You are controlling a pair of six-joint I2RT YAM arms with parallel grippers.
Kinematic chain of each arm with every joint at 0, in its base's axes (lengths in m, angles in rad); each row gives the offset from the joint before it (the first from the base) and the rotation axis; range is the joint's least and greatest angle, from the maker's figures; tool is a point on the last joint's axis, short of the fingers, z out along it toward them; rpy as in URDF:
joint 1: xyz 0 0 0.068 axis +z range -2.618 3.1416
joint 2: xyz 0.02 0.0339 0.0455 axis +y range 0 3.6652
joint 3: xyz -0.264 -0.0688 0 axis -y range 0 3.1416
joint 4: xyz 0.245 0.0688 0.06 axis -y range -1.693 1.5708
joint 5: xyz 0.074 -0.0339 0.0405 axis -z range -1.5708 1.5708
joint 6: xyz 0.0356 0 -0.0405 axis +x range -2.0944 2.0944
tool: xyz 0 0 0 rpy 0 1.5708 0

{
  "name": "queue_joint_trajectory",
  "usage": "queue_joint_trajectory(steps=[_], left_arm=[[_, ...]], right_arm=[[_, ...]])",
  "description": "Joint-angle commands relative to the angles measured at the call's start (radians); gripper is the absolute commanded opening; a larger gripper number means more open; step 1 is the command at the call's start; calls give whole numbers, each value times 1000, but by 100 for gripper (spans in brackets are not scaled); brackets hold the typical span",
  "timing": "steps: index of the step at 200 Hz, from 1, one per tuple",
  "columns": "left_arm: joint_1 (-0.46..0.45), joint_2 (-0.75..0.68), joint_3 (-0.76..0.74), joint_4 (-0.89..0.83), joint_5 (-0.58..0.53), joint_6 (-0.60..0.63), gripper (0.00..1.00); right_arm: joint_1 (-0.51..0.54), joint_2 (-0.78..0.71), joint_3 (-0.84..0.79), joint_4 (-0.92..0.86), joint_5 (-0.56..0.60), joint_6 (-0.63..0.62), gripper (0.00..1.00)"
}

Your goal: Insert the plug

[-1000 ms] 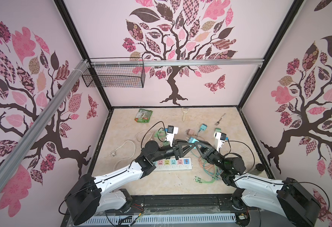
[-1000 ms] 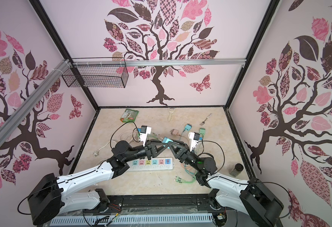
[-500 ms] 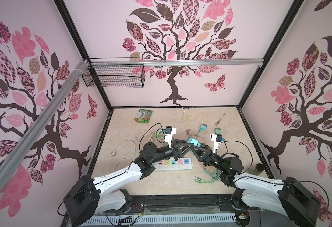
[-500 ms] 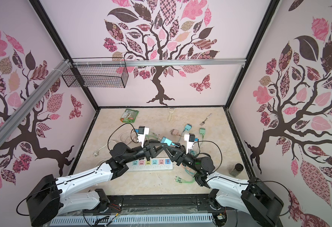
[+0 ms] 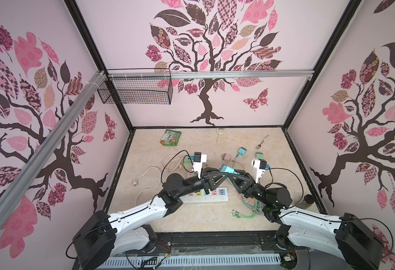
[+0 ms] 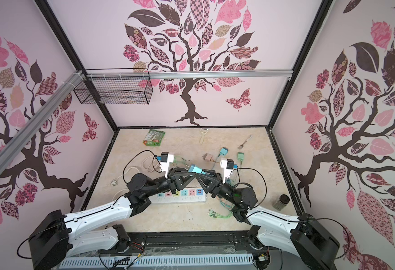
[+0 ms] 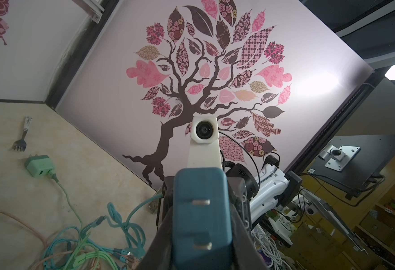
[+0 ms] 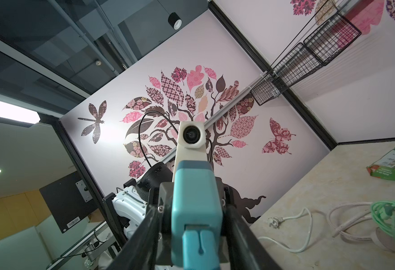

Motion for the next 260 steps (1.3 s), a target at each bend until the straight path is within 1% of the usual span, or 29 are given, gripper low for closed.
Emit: queue_joint_trajectory(steps=[1,38,66,94,129,182,196,202,217,249,260], left_arm=[[5,-8,-28,48,-6,4,0],[1,-12,-39,57,-1,12,0],[2,-7,-61,105,-9,9,0],[2,-5,-64,112,-12,9,0],[1,-2,-62,115,-11,9,0],[0,-1,-69,130,-14,2,0],[-1,-1,-67,132,-14,1,0],[0,-2,-68,131,-14,2,0],[0,-3,-67,130,-14,2,0],[0,-1,-58,124,-11,4,0],[-1,1,-54,123,-10,5,0]], right_arm=[[3,-20,55,77,2,15,44],[2,-12,65,89,10,27,38],[2,-10,63,106,16,34,38],[2,-13,64,118,16,39,43],[2,-16,62,129,21,42,44],[2,-10,66,162,21,51,53],[2,-9,69,165,22,55,53],[2,-9,69,163,21,55,53],[2,-7,74,155,15,54,48],[2,6,84,143,4,55,47],[2,12,89,140,1,57,44]])
